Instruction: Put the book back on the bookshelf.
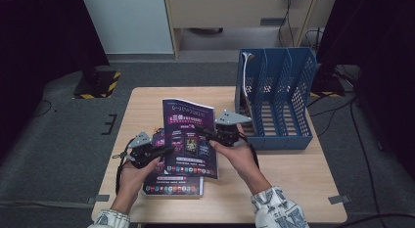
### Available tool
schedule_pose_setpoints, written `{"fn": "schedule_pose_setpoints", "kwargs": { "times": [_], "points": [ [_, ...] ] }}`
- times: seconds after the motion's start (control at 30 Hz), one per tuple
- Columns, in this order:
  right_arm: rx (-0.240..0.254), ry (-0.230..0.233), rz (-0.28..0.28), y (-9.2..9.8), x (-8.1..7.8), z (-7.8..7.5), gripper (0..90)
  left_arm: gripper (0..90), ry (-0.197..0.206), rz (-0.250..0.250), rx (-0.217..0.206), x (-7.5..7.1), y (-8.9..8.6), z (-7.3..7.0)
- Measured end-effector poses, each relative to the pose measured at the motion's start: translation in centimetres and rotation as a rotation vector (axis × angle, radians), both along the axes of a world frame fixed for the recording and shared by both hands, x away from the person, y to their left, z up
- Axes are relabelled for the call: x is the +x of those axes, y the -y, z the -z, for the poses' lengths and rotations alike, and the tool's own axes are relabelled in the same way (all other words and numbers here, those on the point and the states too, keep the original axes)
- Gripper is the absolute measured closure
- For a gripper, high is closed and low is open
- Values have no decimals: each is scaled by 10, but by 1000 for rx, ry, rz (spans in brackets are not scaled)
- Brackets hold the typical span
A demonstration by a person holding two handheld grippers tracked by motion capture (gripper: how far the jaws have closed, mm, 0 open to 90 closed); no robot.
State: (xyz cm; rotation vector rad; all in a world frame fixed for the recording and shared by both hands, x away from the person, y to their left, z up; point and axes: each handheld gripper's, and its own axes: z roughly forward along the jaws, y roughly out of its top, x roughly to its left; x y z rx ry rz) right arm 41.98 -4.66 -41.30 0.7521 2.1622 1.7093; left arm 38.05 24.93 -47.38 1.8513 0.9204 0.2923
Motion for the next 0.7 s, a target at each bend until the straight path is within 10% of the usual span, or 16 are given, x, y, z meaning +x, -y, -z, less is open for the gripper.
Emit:
{"fn": "schedule_pose_setpoints", "kwargs": {
  "times": [0.47, 0.7],
  "points": [
    [31, 10, -27, -6, 0, -14, 702, 782, 24, 7, 3, -1, 1, -4],
    [27, 14, -18, -7, 6, -20, 803, 782, 24, 0, -14, -2, -2, -5]
  ]
}}
